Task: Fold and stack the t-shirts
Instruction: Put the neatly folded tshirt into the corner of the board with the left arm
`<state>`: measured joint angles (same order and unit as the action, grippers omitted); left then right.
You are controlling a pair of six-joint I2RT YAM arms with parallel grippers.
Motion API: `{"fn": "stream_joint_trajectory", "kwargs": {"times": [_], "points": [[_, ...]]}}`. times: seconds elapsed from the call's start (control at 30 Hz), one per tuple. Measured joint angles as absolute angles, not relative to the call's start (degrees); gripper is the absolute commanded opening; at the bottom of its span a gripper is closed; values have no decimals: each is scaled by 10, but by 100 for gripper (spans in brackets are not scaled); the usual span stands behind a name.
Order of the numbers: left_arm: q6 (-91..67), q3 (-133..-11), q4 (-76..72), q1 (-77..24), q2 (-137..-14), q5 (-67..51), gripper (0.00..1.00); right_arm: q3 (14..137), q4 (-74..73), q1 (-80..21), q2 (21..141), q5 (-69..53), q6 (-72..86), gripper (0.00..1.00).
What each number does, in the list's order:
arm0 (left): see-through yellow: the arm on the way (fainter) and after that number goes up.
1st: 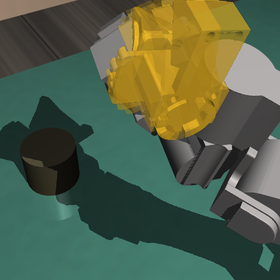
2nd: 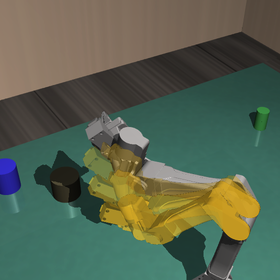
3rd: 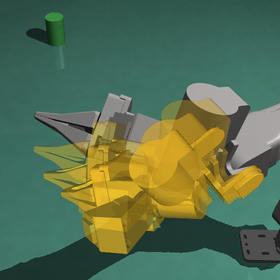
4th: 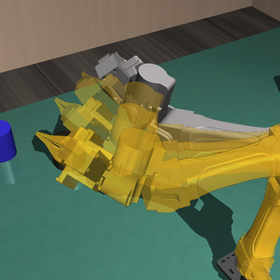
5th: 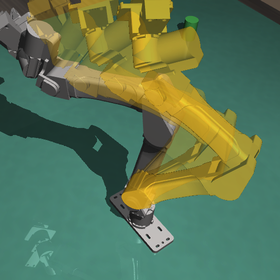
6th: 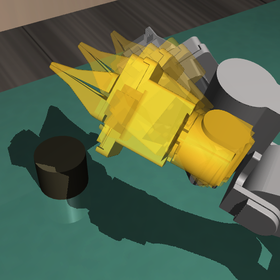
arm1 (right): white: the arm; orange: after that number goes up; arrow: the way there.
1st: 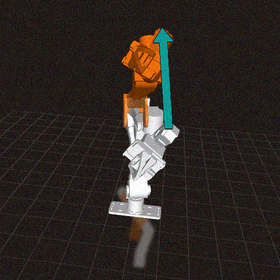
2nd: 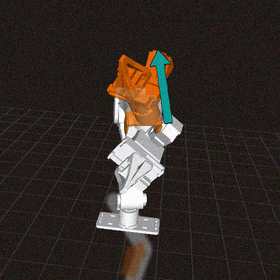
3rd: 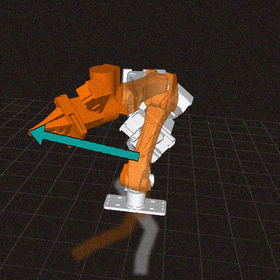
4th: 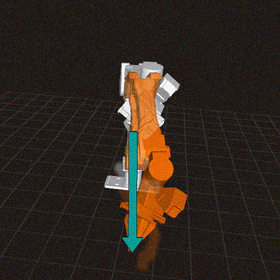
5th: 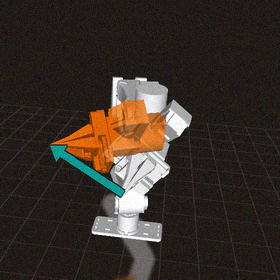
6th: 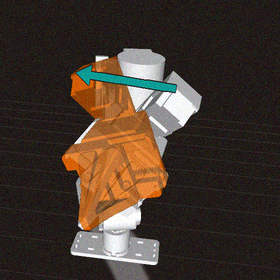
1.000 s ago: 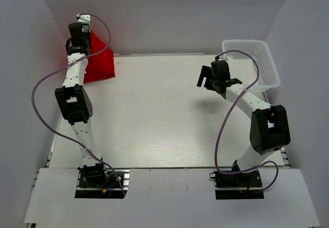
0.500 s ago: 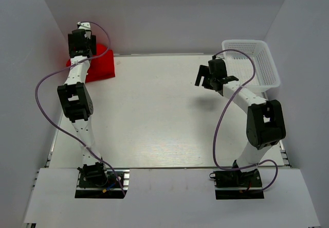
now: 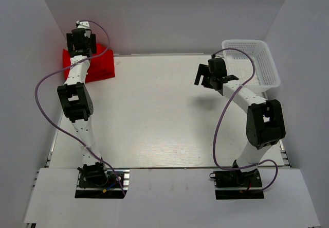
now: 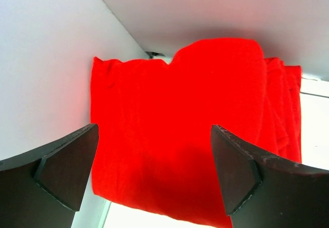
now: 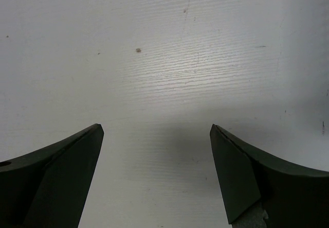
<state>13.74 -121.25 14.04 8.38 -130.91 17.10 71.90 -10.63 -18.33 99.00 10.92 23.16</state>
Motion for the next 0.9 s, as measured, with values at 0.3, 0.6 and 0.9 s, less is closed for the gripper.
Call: {"fn": "stream_joint_trajectory", "kwargs": {"times": [0.3,0.6,0.9], "points": [[52,-1180,204,71,-1274,77,100,709,-104,-185,978,104,218,90],[-97,-985,231,-115,-1147,35,100,583,-76,-185,848,82,226,90],[-186,-707,266,-302,-947,32,100,439,-69,-184,740,73,246,90]]}}
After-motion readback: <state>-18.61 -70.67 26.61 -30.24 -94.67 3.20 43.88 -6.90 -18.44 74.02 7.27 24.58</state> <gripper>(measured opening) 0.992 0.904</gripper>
